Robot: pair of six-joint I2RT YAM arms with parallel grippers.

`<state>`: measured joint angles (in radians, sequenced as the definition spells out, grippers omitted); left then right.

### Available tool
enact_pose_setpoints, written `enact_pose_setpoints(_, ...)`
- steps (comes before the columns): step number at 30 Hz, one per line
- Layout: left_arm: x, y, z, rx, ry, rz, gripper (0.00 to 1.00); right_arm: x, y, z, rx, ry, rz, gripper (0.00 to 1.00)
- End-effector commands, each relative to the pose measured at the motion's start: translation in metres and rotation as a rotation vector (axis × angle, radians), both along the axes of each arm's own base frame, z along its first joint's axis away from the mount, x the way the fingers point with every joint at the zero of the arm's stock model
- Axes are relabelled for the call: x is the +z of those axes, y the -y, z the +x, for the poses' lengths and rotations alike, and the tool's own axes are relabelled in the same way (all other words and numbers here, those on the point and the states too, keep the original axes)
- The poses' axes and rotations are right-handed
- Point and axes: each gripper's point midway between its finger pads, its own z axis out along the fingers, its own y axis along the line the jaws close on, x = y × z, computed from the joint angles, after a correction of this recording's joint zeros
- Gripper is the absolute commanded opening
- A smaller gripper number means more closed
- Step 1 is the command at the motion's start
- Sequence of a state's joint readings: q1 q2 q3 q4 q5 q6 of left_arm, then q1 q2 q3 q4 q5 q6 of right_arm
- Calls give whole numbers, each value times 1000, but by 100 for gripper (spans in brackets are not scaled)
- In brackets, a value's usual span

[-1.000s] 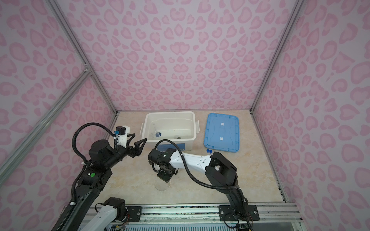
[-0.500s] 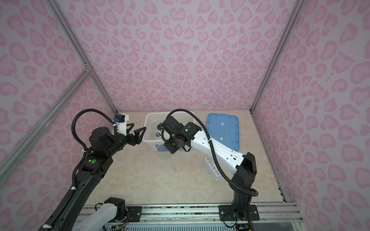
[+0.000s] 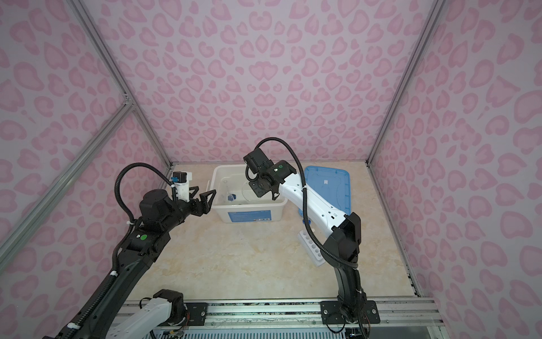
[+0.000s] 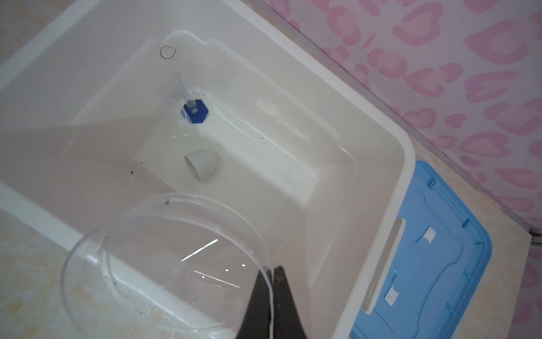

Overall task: Organize the chemistry lab equipment
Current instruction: 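Lift the petri dish and carry it over the white box with the right gripper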

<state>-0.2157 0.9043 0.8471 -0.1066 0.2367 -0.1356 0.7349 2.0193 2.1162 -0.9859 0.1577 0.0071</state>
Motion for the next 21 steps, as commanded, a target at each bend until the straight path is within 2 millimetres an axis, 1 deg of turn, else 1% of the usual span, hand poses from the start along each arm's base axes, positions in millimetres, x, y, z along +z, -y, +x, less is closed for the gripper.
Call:
enact_pose_setpoints(1,13,2,-5,-18,59,0,80,-7,3,24,-25,34,-7,0)
enact_pose_setpoints(6,16,5,-7,-27,68,-5,80,0,14,53,-79,45,46,0)
enact_pose_setpoints(8,15,8,-6,-38,66,-2,80,-4,17,60,-90,46,48,0)
enact_pose_setpoints(11,15,12,-3,-56,64,3,80,-19,20,65,-100,27,15,0)
enact_pose_setpoints(15,13,20,-3,-84,62,25,80,-48,25,70,-116,-16,-36,0)
enact_pose_setpoints(18,14,21,-3,-90,65,28,80,-62,27,73,-126,-45,-57,0)
enact_pose_setpoints(20,15,21,-3,-85,70,27,80,-65,29,76,-138,-52,-61,0)
enact_pose_setpoints(21,14,20,-3,-78,70,28,80,-76,29,78,-143,-69,-72,0)
